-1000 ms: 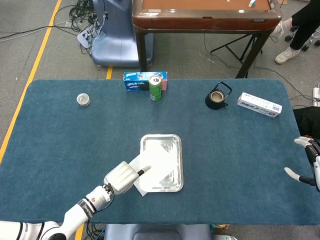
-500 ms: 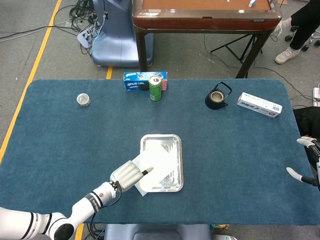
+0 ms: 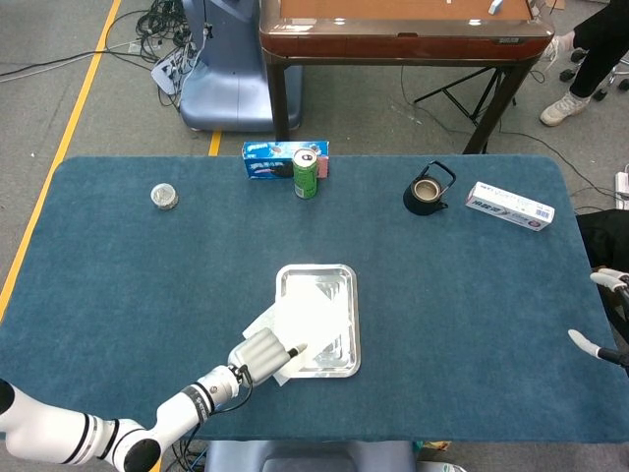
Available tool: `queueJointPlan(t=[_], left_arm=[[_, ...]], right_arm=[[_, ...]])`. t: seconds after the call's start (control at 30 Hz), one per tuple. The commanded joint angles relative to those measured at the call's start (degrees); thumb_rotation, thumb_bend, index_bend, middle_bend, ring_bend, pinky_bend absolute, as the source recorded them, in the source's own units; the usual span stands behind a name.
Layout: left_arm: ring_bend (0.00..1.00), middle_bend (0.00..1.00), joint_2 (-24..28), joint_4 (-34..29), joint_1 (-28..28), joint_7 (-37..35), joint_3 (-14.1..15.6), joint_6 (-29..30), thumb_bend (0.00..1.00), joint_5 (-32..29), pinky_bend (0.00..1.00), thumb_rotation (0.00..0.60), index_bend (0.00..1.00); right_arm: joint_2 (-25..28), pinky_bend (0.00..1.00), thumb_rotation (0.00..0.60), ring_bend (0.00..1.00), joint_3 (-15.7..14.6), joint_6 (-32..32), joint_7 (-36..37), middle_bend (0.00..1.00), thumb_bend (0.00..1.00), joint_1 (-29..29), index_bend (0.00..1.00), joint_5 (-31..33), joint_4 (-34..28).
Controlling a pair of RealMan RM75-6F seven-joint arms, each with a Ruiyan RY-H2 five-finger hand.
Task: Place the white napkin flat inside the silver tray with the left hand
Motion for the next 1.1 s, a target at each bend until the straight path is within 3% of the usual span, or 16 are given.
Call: queueJointPlan(t=[0.03,0.6,1.1], left_arm=[[0.92,1.0,-0.4,0.3,-0.5,0.4,0.4,0.4,0.46,-0.7,1.0,0.6,0.12],[0.93,1.0,-1.3,-0.7,-3.4,4.4,3.4,3.9,0.46,-7.4,1.0,0.6,0.13],[0.93,1.0,-3.3,-0.8,-5.9,4.1,3.3,4.8,0.46,-9.7,1.0,0.6,0.13]], right_arm=[[0.0,0.26,0.6,0.17,0.0,0.0,0.1,0.25,0.07,0.0,0.26,0.0,0.0],[0.1,0.26,0.6,0.17,0.0,-0.2,0.1,0.25,0.07,0.0,0.26,-0.1,0.0],[1.1,0.26,0.6,0.17,-0.5,0.9,1.8,0.25,0.07,-0.8,0.26,-1.3,-0.1]])
